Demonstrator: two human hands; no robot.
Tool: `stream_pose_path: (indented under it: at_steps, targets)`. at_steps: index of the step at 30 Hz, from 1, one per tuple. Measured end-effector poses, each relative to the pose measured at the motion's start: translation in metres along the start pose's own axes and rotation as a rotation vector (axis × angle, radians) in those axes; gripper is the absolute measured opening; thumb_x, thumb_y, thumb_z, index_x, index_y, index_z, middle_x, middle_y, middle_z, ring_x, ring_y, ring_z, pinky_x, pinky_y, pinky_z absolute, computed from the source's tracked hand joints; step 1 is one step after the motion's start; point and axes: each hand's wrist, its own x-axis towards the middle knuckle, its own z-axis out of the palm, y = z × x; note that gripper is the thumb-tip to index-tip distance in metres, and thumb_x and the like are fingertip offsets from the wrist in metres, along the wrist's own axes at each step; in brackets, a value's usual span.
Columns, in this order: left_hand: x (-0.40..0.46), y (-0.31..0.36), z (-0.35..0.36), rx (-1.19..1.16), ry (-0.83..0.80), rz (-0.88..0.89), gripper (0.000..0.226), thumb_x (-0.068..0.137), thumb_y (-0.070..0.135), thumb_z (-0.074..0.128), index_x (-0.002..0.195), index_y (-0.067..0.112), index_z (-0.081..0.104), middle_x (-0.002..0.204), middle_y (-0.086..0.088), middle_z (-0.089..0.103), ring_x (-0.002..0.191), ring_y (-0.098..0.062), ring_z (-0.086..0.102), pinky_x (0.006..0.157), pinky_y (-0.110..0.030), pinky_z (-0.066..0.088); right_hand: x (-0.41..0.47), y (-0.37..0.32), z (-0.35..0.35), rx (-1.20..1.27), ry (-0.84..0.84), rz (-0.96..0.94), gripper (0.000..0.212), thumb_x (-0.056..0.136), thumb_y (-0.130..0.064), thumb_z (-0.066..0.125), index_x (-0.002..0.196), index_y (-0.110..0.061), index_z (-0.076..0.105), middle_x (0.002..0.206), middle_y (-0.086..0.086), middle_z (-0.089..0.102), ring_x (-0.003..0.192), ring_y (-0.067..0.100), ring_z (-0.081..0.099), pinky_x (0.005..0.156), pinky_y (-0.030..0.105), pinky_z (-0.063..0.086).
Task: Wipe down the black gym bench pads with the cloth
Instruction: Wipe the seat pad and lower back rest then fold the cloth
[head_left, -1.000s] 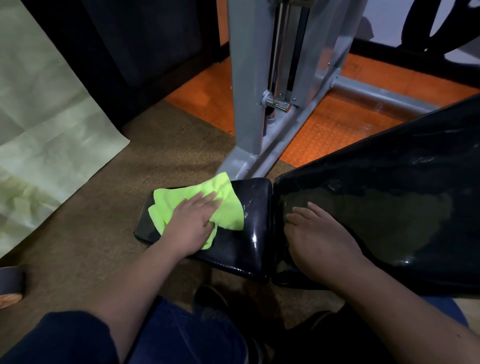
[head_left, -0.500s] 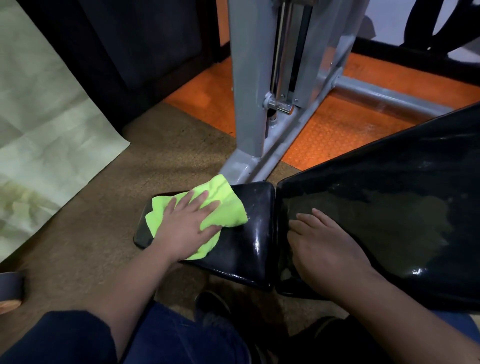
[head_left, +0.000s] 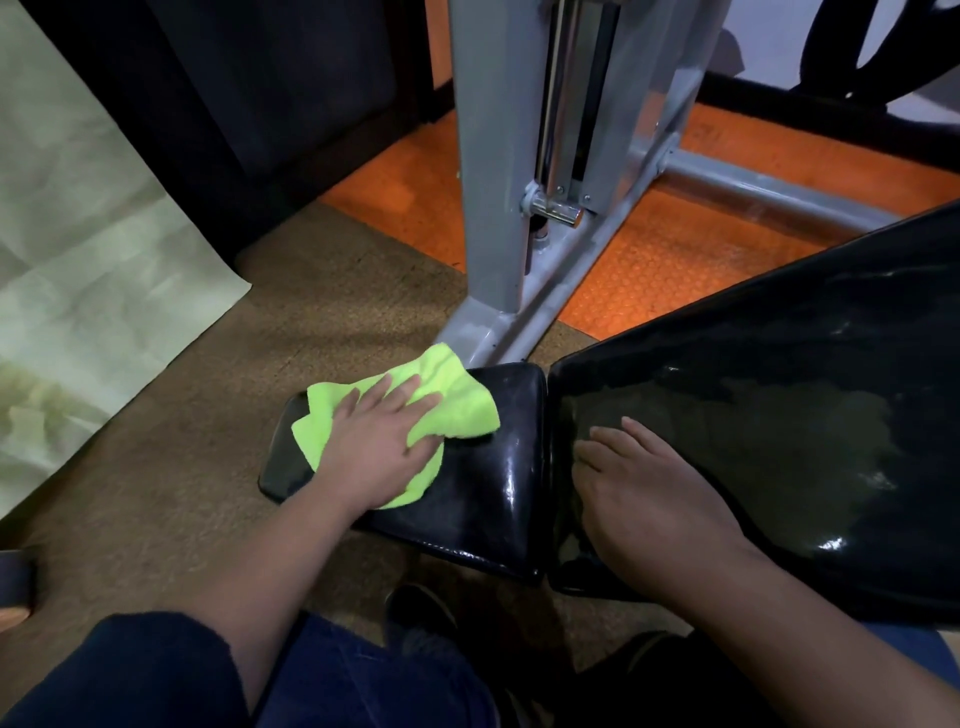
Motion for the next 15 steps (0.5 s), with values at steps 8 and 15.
stream_pose_path:
  at_steps: [8,15]
  targets:
    - [0.013,-0.004,0.000,-0.029,0.017,-0.041,0.056,0.093,0.060,0.030,0.143,0.038,0.039,0.156,0.013,0.030,0.147,-0.017,0.020,0.117,-0.051,0.016,0.000,0.001,0.001,-0.017,0.006,-0.002,0.037,0.084,-0.029,0.046,0.105,-0.015,0.072,0.114,0.006,0.068,0.118,0.028,0.058,0.116,0.047,0.027]
    - [0.020,0.001,-0.001,-0.062,0.036,-0.117,0.050,0.095,0.055,0.035,0.140,0.034,0.044,0.154,0.012,0.034,0.146,-0.019,0.023,0.118,-0.051,0.014,0.001,0.001,0.000,-0.017,-0.004,0.000,0.030,0.081,-0.028,0.056,0.103,-0.016,0.074,0.113,0.007,0.069,0.117,0.028,0.059,0.115,0.048,0.029]
